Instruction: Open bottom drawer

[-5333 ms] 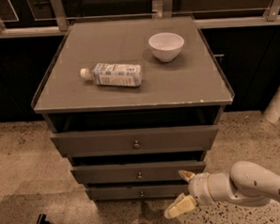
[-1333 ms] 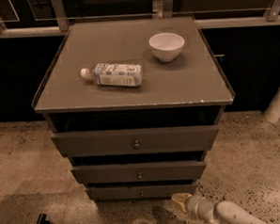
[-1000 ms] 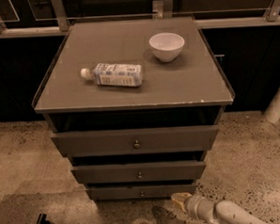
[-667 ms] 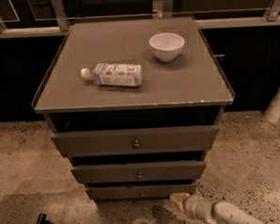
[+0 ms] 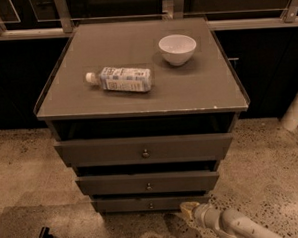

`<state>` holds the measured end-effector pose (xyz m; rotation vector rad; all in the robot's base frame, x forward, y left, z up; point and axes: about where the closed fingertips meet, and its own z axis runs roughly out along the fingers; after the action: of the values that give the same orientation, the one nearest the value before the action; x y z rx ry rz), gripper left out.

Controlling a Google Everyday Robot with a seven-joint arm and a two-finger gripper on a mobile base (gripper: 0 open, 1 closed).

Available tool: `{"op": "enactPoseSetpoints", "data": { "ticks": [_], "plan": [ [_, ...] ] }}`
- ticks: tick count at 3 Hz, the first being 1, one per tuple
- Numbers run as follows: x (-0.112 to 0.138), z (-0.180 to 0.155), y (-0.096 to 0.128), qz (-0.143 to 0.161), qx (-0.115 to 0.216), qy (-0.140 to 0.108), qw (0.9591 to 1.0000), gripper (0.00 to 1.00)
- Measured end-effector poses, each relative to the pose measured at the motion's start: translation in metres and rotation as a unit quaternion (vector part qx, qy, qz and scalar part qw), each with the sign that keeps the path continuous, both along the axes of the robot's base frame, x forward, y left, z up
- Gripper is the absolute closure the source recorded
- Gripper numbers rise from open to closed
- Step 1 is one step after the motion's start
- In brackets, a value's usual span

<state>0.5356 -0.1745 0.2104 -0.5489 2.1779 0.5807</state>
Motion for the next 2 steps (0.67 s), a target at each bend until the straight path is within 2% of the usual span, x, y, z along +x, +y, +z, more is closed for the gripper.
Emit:
{"op": "enactPoseSetpoints", "data": {
  "ticks": [1,2],
  "plan": [
    [0.021,-0.009,0.000,-0.004,-0.001,-0.008,1.0000,1.00],
    [0.042,-0.006,-0.001,-0.005,-0.002,-0.027,0.9996,1.00]
  ]
}}
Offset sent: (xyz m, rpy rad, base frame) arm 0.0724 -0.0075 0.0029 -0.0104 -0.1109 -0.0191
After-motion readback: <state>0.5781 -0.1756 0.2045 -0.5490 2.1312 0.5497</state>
